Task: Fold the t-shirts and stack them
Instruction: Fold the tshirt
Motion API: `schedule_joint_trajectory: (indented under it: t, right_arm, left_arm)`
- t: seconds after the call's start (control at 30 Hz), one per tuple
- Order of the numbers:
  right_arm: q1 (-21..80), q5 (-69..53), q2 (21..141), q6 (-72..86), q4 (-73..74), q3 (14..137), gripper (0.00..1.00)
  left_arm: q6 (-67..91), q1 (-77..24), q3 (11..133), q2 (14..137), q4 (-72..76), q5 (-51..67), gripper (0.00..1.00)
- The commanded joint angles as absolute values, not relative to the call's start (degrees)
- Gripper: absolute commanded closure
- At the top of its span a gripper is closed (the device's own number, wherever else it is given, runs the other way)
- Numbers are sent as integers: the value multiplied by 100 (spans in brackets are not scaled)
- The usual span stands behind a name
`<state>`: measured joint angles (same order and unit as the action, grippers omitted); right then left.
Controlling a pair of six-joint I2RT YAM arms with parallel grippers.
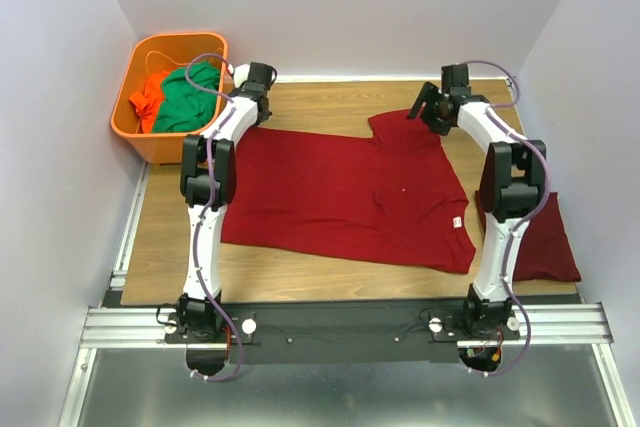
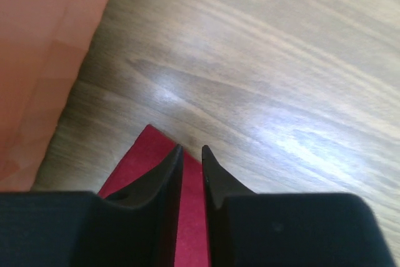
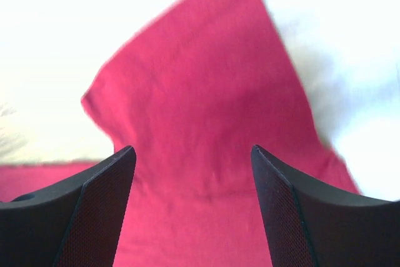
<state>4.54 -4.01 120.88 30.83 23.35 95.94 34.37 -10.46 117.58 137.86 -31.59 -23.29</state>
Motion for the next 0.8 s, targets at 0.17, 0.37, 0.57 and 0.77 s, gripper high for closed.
schedule_joint_trajectory:
  t: [0.17, 0.37, 0.57, 0.77]
  right_arm:
    - [343, 675, 13279, 2496, 2364, 10871, 23]
    - [316, 923, 13737, 2400, 2469, 11285, 32]
    - [334, 739, 14124, 2408, 2636, 11575, 38]
    - [395, 684, 14195, 2487, 2716, 11409, 45]
  left_arm:
    - [3349, -1011, 11760, 13368, -3102, -2329, 73]
    - [3287, -1011, 11768, 13368, -3155, -2382, 73]
    - [3252, -1002, 11830, 13403, -3190, -2443, 73]
    - [3340, -1002, 11821, 13438, -3313, -2628, 73]
